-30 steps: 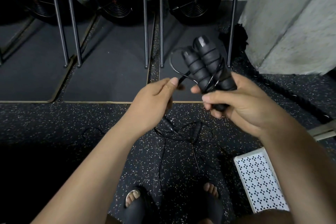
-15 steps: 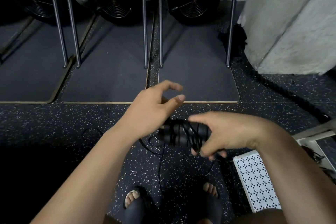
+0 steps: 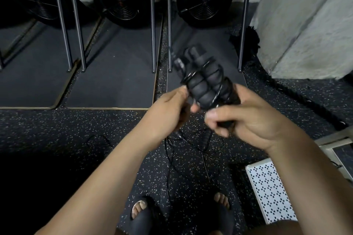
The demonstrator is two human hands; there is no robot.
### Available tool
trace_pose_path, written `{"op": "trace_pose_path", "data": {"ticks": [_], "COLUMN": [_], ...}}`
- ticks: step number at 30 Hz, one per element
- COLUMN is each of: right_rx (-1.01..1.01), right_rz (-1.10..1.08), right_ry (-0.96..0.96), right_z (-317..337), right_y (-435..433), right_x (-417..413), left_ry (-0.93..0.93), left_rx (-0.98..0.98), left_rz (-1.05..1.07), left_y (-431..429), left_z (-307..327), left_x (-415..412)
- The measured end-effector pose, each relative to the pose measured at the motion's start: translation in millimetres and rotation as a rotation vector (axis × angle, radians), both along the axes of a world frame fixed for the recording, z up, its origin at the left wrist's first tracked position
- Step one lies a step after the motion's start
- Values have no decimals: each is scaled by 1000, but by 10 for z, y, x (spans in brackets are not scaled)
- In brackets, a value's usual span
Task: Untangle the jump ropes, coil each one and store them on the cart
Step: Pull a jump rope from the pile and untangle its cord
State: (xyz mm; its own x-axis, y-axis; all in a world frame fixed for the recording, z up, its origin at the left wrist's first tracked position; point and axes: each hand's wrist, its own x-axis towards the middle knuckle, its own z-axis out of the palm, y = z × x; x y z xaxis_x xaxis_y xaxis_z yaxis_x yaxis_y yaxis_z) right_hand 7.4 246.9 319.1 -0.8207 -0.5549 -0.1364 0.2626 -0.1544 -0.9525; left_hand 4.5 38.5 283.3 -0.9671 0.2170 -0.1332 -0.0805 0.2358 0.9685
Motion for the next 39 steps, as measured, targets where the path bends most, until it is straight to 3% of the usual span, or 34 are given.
{"op": "trace_pose_path", "data": {"ticks": [3,6,8,13,18,22,26,29,31,32,33,34,35,36,37,39], "right_rx": [39,368,559,819,961,786,540,270,182,165,143,109,65,25,2,-4], "right_rz": [-281,-456,-447,-187,345,640,718,690,616,567,517,463,403,335,257,91], "right_ry": [-56,-67,-73,-32,-59,-96,-96,-145,-93,-49,-8,13,13,1,-11,-28], "right_z": [-57,-185,-271,-338,-324,-183,-48,2,1,-2,-4,-3,0,6,5,-6], "right_y": [14,80,109,65,29,-15,20,67,99,113,127,139,149,150,149,143], "right_x": [-97,-153,-167,-143,-37,35,49,74,63,47,23,3,-12,-23,-34,-60], "left_ry": [64,94,149,214,211,177,153,162,224,197,-17,-79,25,19,53,93], "left_rx": [-154,-303,-353,-412,-403,-315,-230,-212,-180,-100,34,5,-152,-347,-379,-155], "left_rz": [-33,-54,-84,-82,-110,-139,-162,-135,-438,-390,-410,-467,-649,-511,-204,-54], "left_y": [22,22,35,-3,-71,-88,-133,-145,-350,-396,-392,-365,-335,-222,-140,-33], "left_z": [-47,-83,-47,-26,35,91,163,230,180,205,285,303,176,157,145,76], "left_x": [-28,-9,20,9,-11,4,23,18,164,171,232,298,235,188,84,33]}}
